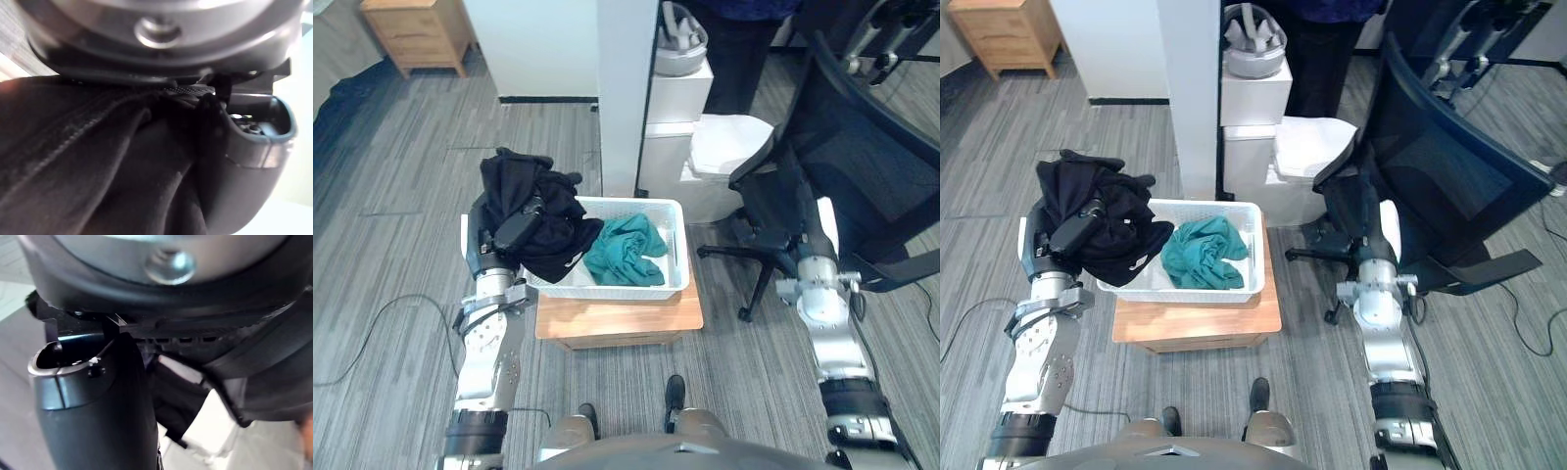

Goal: Tidy up the quilt and then pick up the clothes from the bed and put them into the laundry hamper

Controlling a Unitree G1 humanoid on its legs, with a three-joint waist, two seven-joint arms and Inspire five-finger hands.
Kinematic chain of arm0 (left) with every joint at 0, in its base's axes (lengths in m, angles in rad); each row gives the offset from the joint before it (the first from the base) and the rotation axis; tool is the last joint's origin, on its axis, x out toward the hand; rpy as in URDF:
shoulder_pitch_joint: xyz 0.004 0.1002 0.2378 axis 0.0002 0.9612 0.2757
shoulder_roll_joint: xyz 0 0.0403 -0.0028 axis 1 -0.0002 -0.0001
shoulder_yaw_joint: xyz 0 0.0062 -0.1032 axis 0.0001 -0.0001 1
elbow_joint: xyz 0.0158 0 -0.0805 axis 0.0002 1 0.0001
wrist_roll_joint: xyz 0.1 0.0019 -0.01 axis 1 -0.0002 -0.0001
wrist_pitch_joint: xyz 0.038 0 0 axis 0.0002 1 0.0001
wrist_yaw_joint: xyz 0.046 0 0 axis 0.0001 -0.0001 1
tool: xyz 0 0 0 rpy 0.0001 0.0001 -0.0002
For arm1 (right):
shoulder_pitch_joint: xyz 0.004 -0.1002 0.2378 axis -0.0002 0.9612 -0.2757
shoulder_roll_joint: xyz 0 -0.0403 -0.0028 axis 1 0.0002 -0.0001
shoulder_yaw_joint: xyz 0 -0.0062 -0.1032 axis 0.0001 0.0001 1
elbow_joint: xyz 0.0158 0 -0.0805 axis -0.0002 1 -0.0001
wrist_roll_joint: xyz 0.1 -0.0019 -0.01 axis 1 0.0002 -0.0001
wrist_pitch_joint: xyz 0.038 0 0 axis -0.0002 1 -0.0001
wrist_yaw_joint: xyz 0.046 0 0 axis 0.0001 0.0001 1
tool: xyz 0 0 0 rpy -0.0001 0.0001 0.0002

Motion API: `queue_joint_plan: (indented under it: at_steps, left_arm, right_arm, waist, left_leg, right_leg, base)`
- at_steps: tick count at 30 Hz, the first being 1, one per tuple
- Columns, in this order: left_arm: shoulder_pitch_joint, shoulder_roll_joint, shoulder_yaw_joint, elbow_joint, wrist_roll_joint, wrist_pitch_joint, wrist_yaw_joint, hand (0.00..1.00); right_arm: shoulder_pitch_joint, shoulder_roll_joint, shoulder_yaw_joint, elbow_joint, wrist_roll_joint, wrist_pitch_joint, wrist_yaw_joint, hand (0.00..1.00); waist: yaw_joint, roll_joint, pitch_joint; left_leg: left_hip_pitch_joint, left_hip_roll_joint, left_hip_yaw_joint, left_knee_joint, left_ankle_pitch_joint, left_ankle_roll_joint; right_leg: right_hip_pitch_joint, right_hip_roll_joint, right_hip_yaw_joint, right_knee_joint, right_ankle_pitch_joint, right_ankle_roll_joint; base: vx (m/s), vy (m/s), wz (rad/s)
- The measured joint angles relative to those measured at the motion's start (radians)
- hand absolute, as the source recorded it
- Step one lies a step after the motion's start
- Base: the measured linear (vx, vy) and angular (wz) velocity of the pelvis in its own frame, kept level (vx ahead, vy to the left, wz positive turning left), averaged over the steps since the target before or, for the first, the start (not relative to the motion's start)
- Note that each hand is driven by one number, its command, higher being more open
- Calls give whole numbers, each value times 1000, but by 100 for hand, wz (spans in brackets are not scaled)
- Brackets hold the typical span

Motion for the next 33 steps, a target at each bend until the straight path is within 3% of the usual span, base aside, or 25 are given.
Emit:
queue_joint_plan:
  at_steps: [3,6,7,13,14,19,24,30,33]
  left_arm:
    - [-30,4,4,127,76,30,22,0]
    - [-31,4,-6,224,136,57,24,0]
    - [-40,2,-13,282,144,71,19,0]
    - [-77,-3,-17,478,145,107,1,0]
    - [-76,-4,-17,491,147,108,1,100]
    - [-76,-7,-15,558,277,109,23,100]
    - [-76,-27,0,546,295,110,88,100]
    - [-71,-63,27,292,296,126,159,100]
    - [-71,-72,32,192,295,102,175,100]
  right_arm:
    - [66,42,-51,2,39,1,0,100]
    - [126,56,-75,2,44,1,0,100]
    - [152,82,-101,2,57,2,0,100]
    - [209,114,-111,6,84,9,-1,100]
    - [215,114,-111,7,85,9,-1,100]
    - [240,119,-111,7,85,8,-1,100]
    - [259,162,-112,10,85,8,-2,100]
    - [293,206,-126,33,86,5,-4,100]
    - [294,233,-126,76,86,2,-6,100]
  waist:
    - [-45,-1,-8]
    - [-68,-1,-13]
    - [-91,-3,-15]
    - [-143,2,-18]
    - [-151,3,-18]
    - [-156,21,-30]
    - [-160,30,-36]
    - [-147,10,-49]
    - [-142,-5,-64]
  left_leg:
    - [8,7,29,-2,-5,-1]
    - [16,18,72,0,-19,-8]
    - [16,21,86,-1,-21,-8]
    - [33,23,137,-9,-23,-8]
    - [33,22,139,-11,-23,-8]
    - [50,21,160,-18,-23,-8]
    - [49,21,157,-21,-18,-7]
    - [47,21,135,-21,-16,-7]
    - [42,20,120,-21,-14,-5]
  right_leg:
    - [-13,9,29,0,2,-3]
    - [-29,22,74,0,8,-5]
    - [-37,27,91,0,9,-6]
    - [-57,37,132,0,21,-6]
    - [-59,37,134,-1,23,-6]
    - [-56,38,153,-7,29,-4]
    - [-56,38,150,-7,30,-2]
    - [-44,36,136,-1,30,-2]
    - [-39,33,121,-1,30,-2]
  base:
    - [-9,-22,-29]
    - [-21,-23,-52]
    - [-15,-26,-37]
    - [-27,-25,-28]
    - [-55,-15,-13]
    - [-70,-24,-11]
    - [-61,-38,3]
    - [-32,-22,9]
    - [-38,-19,12]
